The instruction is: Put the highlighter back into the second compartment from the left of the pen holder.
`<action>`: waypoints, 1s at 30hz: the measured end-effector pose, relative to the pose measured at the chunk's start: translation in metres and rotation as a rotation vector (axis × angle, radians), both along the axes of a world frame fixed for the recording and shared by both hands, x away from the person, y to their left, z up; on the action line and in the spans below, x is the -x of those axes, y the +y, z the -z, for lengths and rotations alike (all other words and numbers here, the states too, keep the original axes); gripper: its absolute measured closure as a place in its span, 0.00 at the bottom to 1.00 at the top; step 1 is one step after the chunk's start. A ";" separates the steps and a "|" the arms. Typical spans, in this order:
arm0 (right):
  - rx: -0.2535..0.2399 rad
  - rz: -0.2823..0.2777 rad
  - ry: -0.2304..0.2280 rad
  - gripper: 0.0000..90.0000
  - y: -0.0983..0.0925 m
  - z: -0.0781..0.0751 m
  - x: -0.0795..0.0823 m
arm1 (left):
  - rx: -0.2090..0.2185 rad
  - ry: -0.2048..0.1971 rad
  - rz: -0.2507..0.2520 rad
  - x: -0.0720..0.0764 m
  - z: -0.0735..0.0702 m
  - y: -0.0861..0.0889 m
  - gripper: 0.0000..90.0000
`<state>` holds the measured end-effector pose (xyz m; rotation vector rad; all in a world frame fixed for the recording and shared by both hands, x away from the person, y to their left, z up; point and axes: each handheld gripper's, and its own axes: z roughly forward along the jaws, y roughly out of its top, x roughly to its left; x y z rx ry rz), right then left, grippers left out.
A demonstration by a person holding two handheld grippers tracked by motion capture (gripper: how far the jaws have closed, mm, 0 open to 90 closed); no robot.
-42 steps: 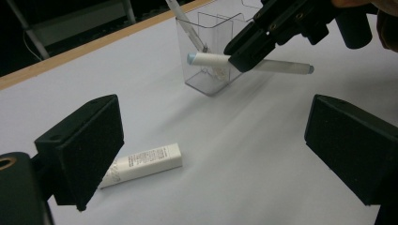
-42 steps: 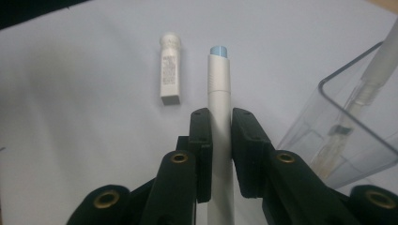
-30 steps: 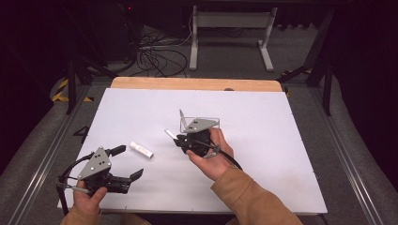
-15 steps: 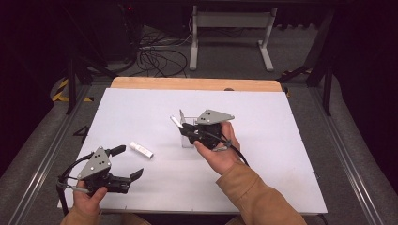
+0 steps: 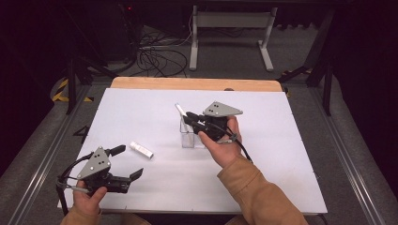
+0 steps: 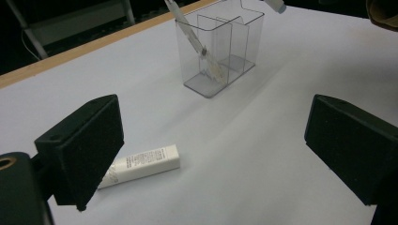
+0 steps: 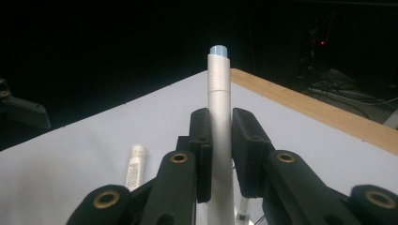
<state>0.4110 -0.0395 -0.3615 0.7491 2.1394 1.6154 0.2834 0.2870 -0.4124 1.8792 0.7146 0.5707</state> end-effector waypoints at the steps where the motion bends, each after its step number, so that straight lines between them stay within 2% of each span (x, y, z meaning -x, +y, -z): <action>1: -0.005 0.006 -0.003 0.88 -0.001 0.000 -0.001 | 0.000 0.000 0.000 0.000 0.000 0.000 0.06; 15: -0.051 0.064 -0.045 0.88 -0.004 0.003 -0.023 | -0.001 0.001 0.000 0.000 0.000 0.000 0.06; 30: -0.056 0.119 -0.039 0.88 -0.003 0.013 -0.041 | -0.002 0.003 0.001 0.000 0.001 0.000 0.06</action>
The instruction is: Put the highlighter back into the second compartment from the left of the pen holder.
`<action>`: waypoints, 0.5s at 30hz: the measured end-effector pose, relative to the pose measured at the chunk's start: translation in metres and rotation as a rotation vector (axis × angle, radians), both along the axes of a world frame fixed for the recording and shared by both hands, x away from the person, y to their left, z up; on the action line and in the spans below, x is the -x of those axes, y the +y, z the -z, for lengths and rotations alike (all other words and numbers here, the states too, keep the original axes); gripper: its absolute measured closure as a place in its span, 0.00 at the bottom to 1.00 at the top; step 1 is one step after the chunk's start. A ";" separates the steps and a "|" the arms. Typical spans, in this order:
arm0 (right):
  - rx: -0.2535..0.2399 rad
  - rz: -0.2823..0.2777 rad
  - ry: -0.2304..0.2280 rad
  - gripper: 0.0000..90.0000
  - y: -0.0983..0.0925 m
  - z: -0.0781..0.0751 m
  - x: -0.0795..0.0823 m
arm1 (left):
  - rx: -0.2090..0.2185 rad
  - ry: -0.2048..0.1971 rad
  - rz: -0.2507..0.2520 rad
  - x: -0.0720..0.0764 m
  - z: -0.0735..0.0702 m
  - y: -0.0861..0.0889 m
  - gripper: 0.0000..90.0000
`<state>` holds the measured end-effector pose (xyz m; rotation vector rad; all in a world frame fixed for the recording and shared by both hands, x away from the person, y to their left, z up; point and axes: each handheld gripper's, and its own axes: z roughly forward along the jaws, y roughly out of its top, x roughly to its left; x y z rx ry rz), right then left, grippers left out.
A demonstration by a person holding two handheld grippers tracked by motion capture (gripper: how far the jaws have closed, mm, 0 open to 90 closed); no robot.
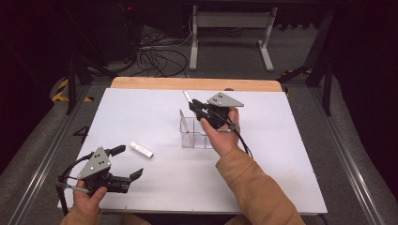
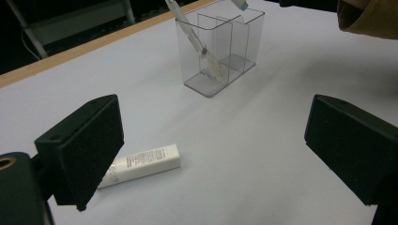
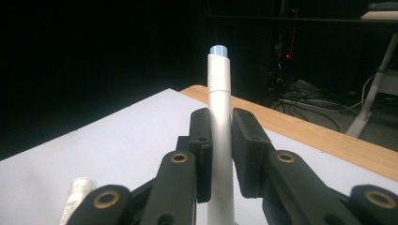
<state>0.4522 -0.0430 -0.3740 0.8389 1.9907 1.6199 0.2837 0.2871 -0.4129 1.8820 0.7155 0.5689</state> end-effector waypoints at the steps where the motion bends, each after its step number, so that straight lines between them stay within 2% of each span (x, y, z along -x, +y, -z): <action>1: 0.001 0.006 0.004 0.88 0.000 0.001 0.000 | 0.000 0.000 0.000 0.000 0.000 0.000 0.06; 15: 0.006 0.026 0.008 0.88 0.006 0.008 -0.005 | 0.000 0.000 -0.001 0.000 0.000 0.000 0.06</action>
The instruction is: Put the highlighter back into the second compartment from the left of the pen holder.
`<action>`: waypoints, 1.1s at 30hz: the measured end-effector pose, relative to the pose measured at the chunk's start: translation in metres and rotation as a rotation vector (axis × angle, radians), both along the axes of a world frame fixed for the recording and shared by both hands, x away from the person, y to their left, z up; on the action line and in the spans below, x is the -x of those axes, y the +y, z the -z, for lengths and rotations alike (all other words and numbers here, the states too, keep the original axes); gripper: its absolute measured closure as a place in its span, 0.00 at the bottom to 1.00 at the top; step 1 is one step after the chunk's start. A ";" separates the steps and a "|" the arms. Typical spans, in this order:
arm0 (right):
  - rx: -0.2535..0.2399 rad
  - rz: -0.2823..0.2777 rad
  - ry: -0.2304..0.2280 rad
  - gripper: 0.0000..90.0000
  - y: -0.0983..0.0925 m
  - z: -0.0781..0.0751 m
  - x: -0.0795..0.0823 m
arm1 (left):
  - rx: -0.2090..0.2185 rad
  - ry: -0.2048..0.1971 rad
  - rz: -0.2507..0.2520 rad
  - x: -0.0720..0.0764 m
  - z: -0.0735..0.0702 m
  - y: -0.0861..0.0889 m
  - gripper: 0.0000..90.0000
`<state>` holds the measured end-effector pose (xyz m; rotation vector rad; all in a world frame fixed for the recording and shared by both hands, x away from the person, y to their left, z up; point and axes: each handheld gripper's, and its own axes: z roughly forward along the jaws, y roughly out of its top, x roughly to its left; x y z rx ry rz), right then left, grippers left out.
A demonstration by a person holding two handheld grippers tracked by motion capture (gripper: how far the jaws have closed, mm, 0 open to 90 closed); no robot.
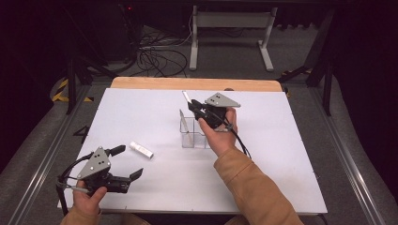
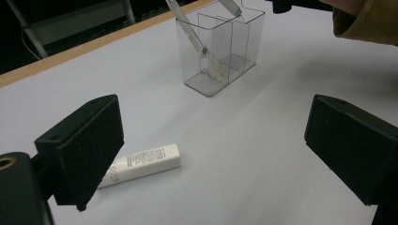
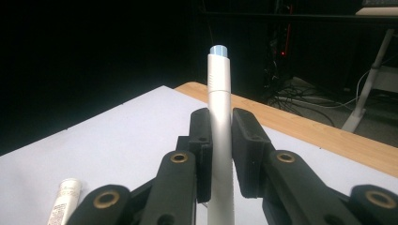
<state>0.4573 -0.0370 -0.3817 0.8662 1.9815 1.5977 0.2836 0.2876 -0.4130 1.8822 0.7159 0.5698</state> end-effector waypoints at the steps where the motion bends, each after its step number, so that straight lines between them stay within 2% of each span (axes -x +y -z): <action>1: -0.001 -0.001 0.001 0.88 0.000 0.001 0.000 | 0.000 0.000 0.000 0.000 0.000 0.000 0.06; 7: 0.004 0.016 0.003 0.88 0.000 0.002 -0.001 | 0.002 -0.003 -0.001 0.000 0.000 0.000 0.06; 8: 0.007 0.025 0.005 0.85 -0.001 0.002 -0.002 | 0.001 -0.003 -0.001 0.000 0.000 0.001 0.06; 10: -0.009 0.031 0.007 0.72 -0.003 0.002 -0.002 | 0.001 -0.001 0.000 0.000 0.000 0.001 0.06; 15: -0.017 0.046 -0.023 0.63 -0.011 -0.004 0.002 | 0.001 -0.001 -0.001 0.000 0.000 0.001 0.06; 18: -0.038 0.036 -0.023 0.58 -0.017 -0.008 0.007 | 0.002 -0.003 -0.005 0.000 0.000 0.001 0.06; 23: -0.025 0.018 -0.017 0.52 -0.028 -0.012 0.018 | 0.037 0.006 0.003 -0.003 0.000 0.003 0.04; 27: -0.013 0.003 -0.012 0.49 -0.036 -0.015 0.027 | 0.047 0.031 -0.054 -0.006 0.001 0.003 0.04; 29: -0.002 -0.008 -0.012 0.48 -0.040 -0.016 0.031 | 0.053 0.036 -0.053 -0.008 0.001 0.004 0.04; 33: 0.016 -0.030 -0.006 0.46 -0.046 -0.016 0.039 | 0.049 0.010 -0.040 -0.006 -0.001 0.006 0.04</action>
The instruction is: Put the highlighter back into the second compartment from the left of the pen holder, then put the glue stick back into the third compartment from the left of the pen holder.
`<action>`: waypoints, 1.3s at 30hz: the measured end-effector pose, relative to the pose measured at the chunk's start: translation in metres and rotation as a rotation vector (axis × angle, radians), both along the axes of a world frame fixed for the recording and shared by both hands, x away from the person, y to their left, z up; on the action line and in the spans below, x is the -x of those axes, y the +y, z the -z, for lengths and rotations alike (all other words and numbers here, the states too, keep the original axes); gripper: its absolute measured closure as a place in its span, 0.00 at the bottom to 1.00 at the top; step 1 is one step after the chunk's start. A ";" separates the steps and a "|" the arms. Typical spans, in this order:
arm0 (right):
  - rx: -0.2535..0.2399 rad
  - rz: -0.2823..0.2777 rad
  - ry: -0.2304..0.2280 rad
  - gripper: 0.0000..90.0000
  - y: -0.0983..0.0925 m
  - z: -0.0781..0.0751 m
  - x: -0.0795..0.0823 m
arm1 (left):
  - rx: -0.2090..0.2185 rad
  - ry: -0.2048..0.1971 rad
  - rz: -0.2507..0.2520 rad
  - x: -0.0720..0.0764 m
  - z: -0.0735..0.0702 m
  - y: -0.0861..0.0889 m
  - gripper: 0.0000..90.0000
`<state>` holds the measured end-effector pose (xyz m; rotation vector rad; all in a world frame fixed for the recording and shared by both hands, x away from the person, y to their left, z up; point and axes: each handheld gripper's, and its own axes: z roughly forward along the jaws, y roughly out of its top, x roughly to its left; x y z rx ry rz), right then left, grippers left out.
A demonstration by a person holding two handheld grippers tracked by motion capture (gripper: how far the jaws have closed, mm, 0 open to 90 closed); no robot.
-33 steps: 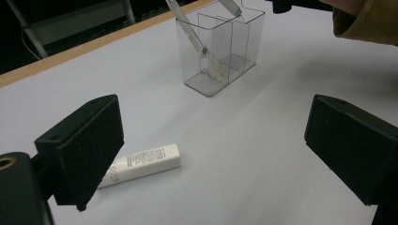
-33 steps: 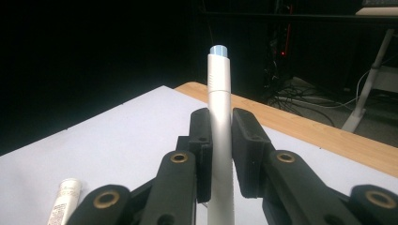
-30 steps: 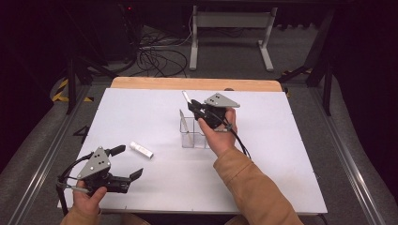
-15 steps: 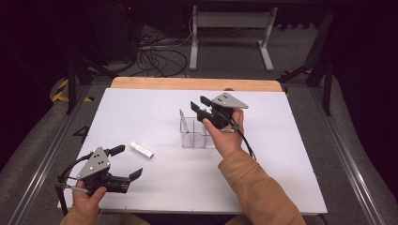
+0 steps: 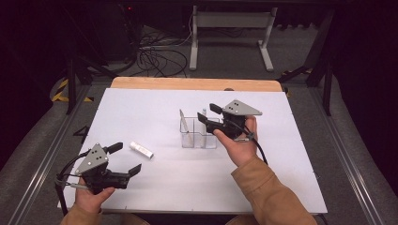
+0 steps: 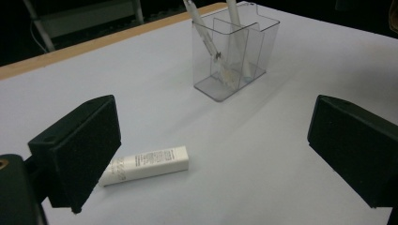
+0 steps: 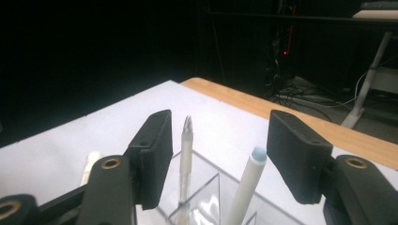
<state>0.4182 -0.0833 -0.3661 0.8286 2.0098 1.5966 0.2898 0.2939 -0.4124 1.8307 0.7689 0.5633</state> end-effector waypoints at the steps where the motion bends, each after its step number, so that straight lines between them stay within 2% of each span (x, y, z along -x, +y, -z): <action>1: 0.005 -0.004 0.002 0.46 -0.001 0.000 0.002 | -0.010 -0.006 -0.011 0.000 -0.001 0.000 0.06; 4: 0.013 -0.017 0.010 0.44 -0.004 0.000 0.006 | -0.005 -0.015 -0.031 0.001 -0.002 0.003 0.08; 9: 0.024 -0.047 0.021 0.43 -0.002 0.001 0.012 | 0.027 -0.018 -0.046 0.002 -0.004 0.007 0.11; 13: 0.033 -0.069 0.024 0.43 0.003 0.002 0.014 | 0.029 -0.036 -0.068 0.003 -0.005 0.010 0.11; 19: 0.050 -0.095 0.040 0.43 0.010 0.005 0.016 | 0.047 -0.039 -0.047 0.006 -0.005 0.012 0.05; 21: 0.052 -0.103 0.041 0.43 0.012 0.006 0.016 | 0.042 -0.042 -0.039 0.007 -0.005 0.011 0.04; 25: 0.058 -0.115 0.043 0.43 0.015 0.007 0.017 | -0.004 -0.065 -0.056 0.010 -0.005 0.008 0.04; 30: 0.058 -0.120 0.044 0.43 0.017 0.007 0.017 | 0.001 -0.063 -0.033 0.011 -0.005 0.009 0.04; 39: 0.063 -0.136 0.034 0.44 0.023 0.005 0.020 | -0.012 -0.066 -0.024 0.013 -0.005 0.009 0.03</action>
